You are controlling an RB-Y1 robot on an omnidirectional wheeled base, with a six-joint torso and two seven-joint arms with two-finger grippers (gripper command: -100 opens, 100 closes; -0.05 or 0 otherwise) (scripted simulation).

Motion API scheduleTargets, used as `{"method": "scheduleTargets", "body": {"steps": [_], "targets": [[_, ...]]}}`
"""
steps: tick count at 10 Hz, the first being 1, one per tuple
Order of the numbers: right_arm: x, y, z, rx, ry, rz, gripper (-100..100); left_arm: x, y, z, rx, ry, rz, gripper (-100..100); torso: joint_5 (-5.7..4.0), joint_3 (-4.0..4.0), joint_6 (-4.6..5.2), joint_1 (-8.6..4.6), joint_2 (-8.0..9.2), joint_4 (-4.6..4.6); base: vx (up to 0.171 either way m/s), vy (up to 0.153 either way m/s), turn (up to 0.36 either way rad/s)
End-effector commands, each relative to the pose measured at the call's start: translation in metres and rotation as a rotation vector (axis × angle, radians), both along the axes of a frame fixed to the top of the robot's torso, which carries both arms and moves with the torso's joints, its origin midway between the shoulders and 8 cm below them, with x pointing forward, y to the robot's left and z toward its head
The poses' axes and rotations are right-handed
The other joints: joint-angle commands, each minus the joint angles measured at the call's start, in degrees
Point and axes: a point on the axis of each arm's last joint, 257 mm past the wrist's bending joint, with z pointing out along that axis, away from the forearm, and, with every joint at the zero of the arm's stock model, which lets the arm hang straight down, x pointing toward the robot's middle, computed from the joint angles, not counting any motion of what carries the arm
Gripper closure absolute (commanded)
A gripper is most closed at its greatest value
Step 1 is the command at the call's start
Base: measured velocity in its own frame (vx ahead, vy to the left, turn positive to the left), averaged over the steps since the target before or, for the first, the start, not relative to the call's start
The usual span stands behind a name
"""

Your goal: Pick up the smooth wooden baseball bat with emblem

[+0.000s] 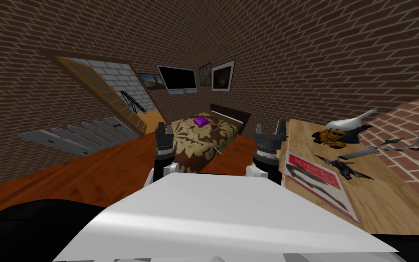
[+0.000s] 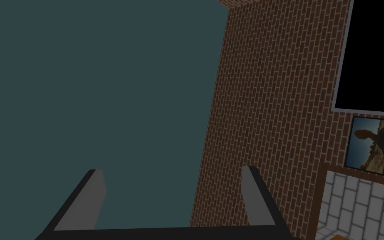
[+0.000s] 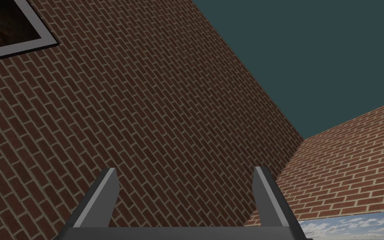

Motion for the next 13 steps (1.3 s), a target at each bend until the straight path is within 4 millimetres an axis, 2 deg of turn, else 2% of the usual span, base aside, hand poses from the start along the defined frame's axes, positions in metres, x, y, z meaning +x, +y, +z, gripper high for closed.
{"method": "scheduleTargets", "body": {"steps": [1, 4, 6, 13], "targets": [[0.000, 0.000, 0.000, 0.000, 0.000, 0.000, 0, 0.001, -0.005, 0.001, 0.029, 0.000, -0.029, -100, 0.00, 0.00, 0.00, 0.00, 0.00, 0.00, 0.021, -0.034, -0.060], [0.000, 0.000, 0.000, 0.000, 0.000, 0.000, 0, 0.006, -0.015, -0.001, 0.072, 0.010, -0.085, -100, -0.06, -0.11, 0.01, -0.26, -0.19, -0.04, 0.052, -0.071, -0.057], [0.000, 0.000, 0.000, 0.000, 0.000, 0.000, 0, 0.011, -0.021, -0.009, 0.099, 0.034, -0.129, -100, -0.03, -0.11, 0.02, -0.07, -0.18, -0.04, 0.043, -0.004, -0.125], [0.000, 0.000, 0.000, 0.000, 0.000, 0.000, 0, 0.011, -0.021, -0.009, 0.099, 0.034, -0.129, -100, 0.00, 0.02, -0.01, 0.00, 0.04, 0.01, 0.001, 0.000, -0.004]]}}
